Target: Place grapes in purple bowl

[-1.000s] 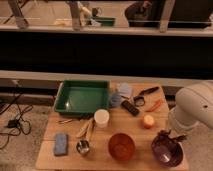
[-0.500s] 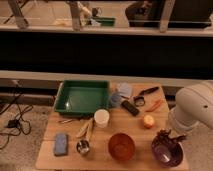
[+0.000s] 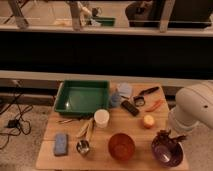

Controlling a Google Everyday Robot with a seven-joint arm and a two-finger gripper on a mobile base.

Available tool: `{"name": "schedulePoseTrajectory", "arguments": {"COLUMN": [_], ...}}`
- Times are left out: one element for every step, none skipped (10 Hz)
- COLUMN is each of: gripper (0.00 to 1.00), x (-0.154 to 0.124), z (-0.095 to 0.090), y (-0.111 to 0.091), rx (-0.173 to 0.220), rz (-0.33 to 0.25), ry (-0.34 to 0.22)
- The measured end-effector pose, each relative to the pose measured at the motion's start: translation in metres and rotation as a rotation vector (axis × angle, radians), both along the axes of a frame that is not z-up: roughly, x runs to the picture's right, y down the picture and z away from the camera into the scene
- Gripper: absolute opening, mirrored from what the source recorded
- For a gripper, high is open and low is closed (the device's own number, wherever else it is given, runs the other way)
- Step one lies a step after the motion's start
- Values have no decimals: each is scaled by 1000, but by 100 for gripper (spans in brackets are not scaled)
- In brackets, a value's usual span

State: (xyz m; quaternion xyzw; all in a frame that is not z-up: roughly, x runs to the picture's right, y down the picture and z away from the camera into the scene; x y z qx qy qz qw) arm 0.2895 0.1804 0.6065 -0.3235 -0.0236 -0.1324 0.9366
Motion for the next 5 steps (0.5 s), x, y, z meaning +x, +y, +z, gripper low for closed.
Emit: {"name": "schedulePoseTrajectory", "arguments": {"gripper": [8,7,4,5,13], "x": [0,0,0,0,0], "z": [0,0,0,0,0], "y": [0,0,0,0,0], "rx": [0,0,0,0,0], "rz": [0,0,0,0,0], "ry": [0,0,0,0,0]}}
